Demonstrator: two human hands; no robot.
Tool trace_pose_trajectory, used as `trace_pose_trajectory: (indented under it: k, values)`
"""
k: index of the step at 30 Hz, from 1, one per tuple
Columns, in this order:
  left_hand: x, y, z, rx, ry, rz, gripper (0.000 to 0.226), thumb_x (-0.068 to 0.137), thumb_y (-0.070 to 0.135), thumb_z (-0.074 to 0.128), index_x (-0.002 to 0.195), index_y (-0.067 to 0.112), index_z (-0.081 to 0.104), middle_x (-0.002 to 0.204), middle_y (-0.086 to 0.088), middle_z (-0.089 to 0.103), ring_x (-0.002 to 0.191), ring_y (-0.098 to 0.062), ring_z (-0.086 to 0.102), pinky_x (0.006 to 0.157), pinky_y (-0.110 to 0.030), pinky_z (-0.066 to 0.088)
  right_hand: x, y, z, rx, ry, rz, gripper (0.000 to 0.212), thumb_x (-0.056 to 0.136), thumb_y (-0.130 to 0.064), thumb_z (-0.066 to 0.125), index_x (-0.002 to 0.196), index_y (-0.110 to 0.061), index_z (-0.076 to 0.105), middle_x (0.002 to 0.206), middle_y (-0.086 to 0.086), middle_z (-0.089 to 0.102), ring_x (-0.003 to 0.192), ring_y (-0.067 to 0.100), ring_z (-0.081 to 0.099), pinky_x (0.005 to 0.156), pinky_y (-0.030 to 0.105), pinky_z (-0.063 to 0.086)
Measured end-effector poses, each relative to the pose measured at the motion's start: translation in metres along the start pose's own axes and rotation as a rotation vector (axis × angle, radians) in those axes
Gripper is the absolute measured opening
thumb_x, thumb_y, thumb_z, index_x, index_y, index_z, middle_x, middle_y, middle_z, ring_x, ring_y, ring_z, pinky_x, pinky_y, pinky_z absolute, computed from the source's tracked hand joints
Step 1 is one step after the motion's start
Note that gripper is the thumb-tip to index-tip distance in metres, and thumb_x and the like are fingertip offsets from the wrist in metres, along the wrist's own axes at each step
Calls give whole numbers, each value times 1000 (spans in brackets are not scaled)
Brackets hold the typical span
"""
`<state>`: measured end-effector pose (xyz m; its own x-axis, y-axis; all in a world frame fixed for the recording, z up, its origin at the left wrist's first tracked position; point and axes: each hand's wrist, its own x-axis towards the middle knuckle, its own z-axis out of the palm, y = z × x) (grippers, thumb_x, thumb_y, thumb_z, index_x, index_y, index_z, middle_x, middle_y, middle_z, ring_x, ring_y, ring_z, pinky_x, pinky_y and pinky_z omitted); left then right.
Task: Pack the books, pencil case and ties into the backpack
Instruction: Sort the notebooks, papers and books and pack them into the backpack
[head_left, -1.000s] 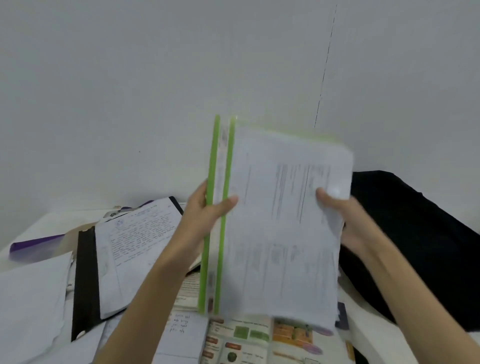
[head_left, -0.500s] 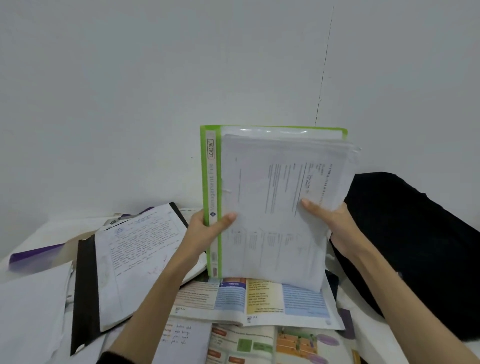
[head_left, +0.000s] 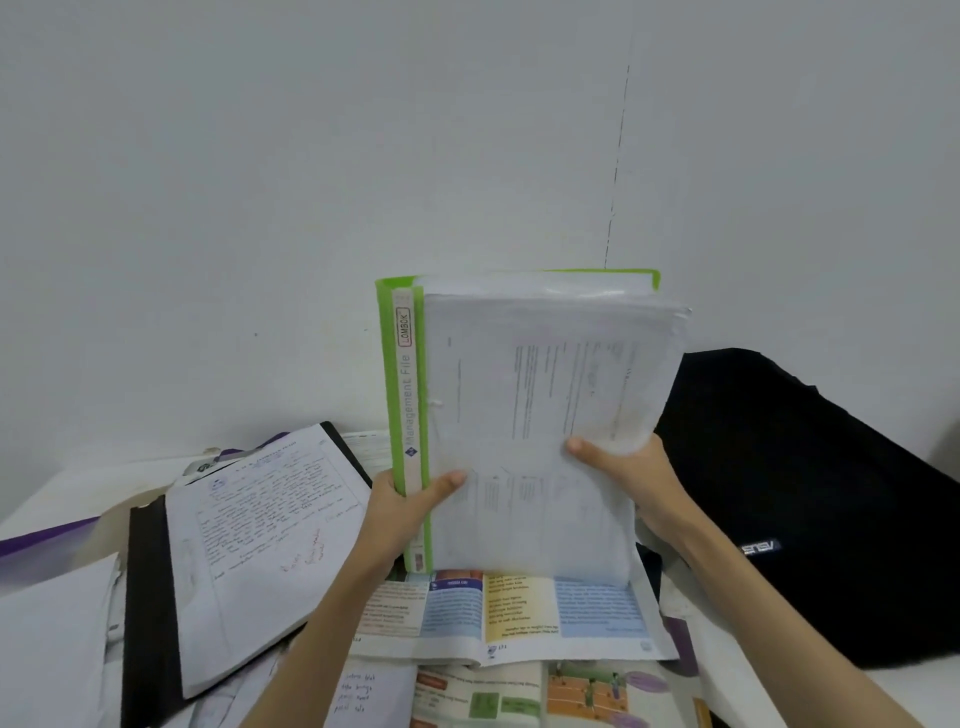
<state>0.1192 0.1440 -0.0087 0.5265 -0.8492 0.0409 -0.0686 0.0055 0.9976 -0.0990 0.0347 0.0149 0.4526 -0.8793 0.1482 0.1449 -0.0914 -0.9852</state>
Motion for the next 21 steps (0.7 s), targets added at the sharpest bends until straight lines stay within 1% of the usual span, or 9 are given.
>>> trace_pose_trajectory:
  k: [4,6,8,10,12,15,18,20,21]
  values:
    - [8,21,14,2,71,36,14,74,26,77,77,19,66,76,3,69,73,-11,66,56,-19,50,1,-16,6,-1,179,-27,42,69,-24,80,108,-19,64,100,-4,72,92,11,70,76,30,57]
    - [15,33,21,-17,31,-11,16,73,27,78,77,17,67,76,1,69,72,-13,65,58,-21,50,-5,-35,-2,-26,140,12,31,76,-22,76,104,-25,63,98,-7,72,88,7,70,69,22,56]
    - [18,41,31,-71,-64,-90,21,72,26,78,86,13,69,81,-3,71,75,-17,67,65,-27,53,-17,-51,-22,-32,28,122,30,79,-24,71,108,-25,63,101,-2,73,89,11,70,68,24,56]
    - [15,47,45,-131,-180,-188,28,72,26,77,93,9,69,84,-8,74,73,-20,71,61,-29,57,-32,-56,-47,50,-24,281,35,80,-24,69,114,-21,62,101,2,73,89,17,71,68,29,57]
    - [11,52,63,-135,-273,-241,32,70,26,77,93,6,70,86,-12,74,69,-22,72,56,-29,57,-47,-52,-69,171,-4,388,40,80,-15,68,119,-13,60,104,8,73,92,23,71,69,33,58]
    - [8,61,99,-96,-395,-269,49,60,40,75,95,5,70,93,-16,73,74,-27,72,68,-36,57,-62,-49,-104,274,41,396,39,83,-1,62,121,-8,59,111,15,69,96,31,69,71,40,59]
    - [3,63,155,-202,-543,-339,58,78,63,47,87,11,72,81,-12,74,62,-24,70,57,-29,56,-70,-57,-161,341,88,385,39,83,-3,60,122,-7,60,117,18,66,99,35,67,73,43,58]
    - [0,55,199,-334,-549,-411,69,89,65,29,83,11,72,73,-11,72,55,-22,68,50,-24,53,-75,-64,-207,328,144,367,47,77,-4,67,124,-7,59,120,17,65,105,35,64,80,45,56]
    - [-2,49,218,-393,-532,-423,64,93,59,30,89,10,70,76,-10,72,57,-21,68,54,-25,52,-75,-66,-229,338,182,354,52,74,-4,69,125,-7,59,120,17,64,107,35,63,83,46,55]
